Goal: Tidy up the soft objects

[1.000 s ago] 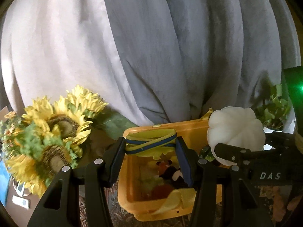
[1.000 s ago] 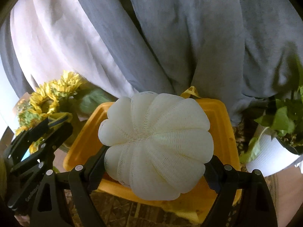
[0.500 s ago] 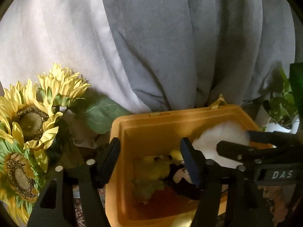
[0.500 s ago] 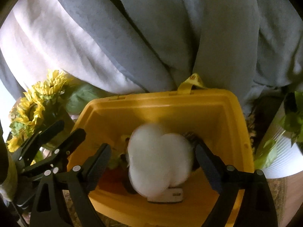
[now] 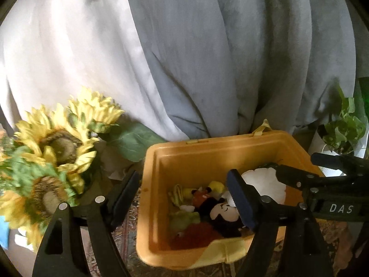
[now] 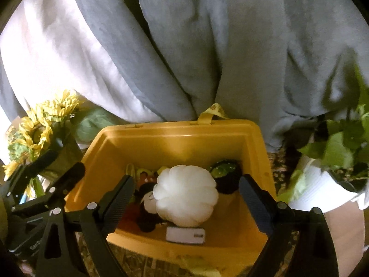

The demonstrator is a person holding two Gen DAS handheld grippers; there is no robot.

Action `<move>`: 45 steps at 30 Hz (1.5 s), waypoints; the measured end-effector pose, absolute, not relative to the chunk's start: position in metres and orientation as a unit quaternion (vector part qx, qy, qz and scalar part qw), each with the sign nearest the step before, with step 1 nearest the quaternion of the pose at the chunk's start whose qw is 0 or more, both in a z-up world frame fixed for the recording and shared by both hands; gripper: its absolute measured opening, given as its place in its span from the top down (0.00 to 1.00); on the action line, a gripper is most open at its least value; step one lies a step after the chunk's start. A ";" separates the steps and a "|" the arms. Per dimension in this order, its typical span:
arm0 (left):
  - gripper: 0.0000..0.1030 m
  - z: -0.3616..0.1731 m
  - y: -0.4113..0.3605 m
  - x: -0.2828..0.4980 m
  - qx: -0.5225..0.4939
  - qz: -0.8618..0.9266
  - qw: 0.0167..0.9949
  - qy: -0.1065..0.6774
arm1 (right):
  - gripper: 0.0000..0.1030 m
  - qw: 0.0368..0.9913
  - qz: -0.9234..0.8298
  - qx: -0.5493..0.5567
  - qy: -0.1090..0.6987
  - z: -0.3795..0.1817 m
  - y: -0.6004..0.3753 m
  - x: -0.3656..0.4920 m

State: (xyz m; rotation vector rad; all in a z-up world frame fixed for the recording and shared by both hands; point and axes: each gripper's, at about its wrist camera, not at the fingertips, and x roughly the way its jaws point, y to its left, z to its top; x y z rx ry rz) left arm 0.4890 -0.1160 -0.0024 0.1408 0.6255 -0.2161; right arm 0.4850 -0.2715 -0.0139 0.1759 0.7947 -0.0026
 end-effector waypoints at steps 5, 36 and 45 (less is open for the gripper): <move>0.21 0.014 -0.108 0.460 0.072 -0.096 0.954 0.274 | 0.10 0.926 -0.013 0.076 0.369 0.003 -0.267 0.455; 0.00 0.071 -0.051 0.235 0.076 -0.076 0.974 0.200 | 0.02 0.951 -0.081 0.051 0.293 0.065 -0.221 0.223; 0.00 0.067 -0.054 0.175 0.072 -0.074 0.973 0.208 | 0.02 0.952 -0.071 0.045 0.293 0.067 -0.224 0.161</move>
